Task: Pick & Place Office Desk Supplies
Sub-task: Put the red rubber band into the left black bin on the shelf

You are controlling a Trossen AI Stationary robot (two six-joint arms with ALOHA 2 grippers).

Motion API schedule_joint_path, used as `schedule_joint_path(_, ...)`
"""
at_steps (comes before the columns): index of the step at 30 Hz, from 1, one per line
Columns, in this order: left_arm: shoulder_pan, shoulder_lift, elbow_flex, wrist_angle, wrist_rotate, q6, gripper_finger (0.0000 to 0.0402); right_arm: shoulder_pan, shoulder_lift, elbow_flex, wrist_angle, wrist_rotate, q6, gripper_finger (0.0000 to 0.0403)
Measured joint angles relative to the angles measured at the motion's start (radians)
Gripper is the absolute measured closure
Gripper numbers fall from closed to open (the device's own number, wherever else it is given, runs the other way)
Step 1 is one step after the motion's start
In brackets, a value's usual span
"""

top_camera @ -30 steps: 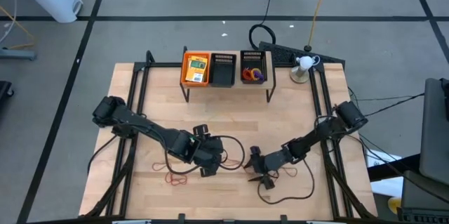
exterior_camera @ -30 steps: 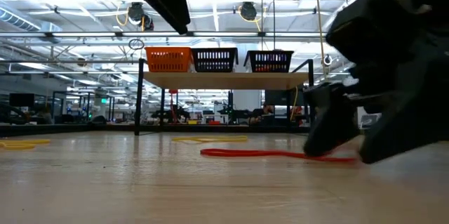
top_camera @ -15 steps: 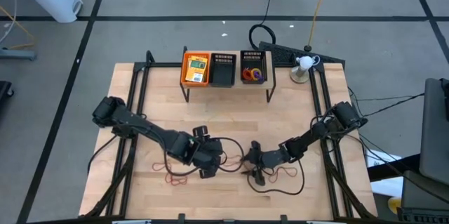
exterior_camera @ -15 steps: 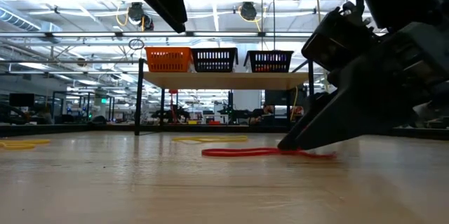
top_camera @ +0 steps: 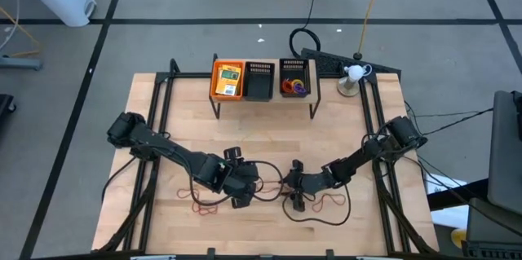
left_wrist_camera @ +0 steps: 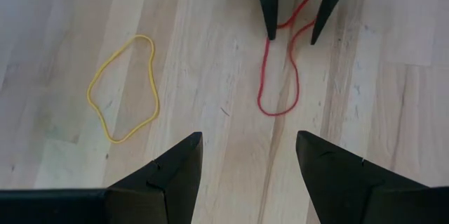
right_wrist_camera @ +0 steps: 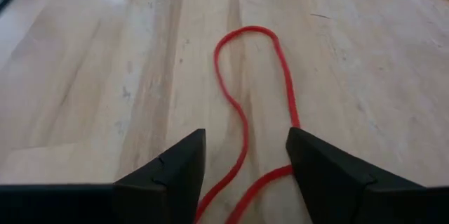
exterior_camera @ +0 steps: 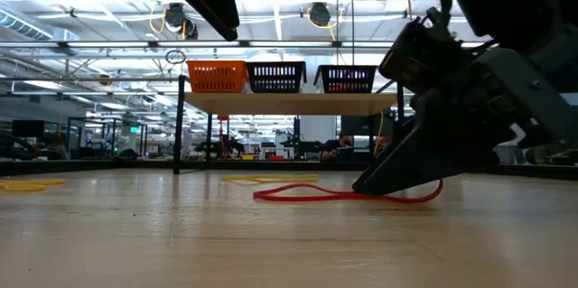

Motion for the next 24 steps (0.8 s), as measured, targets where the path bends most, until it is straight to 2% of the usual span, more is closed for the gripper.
schedule_joint_path(5,0.0,0.0,0.0,0.0,0.0,0.0,0.0176,-0.02,0.0,0.0,-0.052,-0.035,-0.01,0.0266)
schedule_joint_path(11,0.001,0.0,0.0,0.0,0.0,-0.001,0.0176,-0.021,0.002,0.0,-0.026,-0.045,-0.026,0.0386)
schedule_joint_path(15,0.001,0.0,0.0,-0.002,0.0,-0.006,0.0176,-0.018,0.001,-0.001,0.098,-0.053,-0.027,0.0399)
schedule_joint_path(18,0.001,0.0,0.0,-0.004,0.001,-0.016,0.0176,-0.008,-0.043,-0.006,0.165,-0.077,-0.118,0.0401)
schedule_joint_path(24,-0.005,0.0,0.0,-0.014,0.001,-0.026,0.0176,-0.011,-0.251,0.008,0.136,-0.079,-0.276,0.0402)
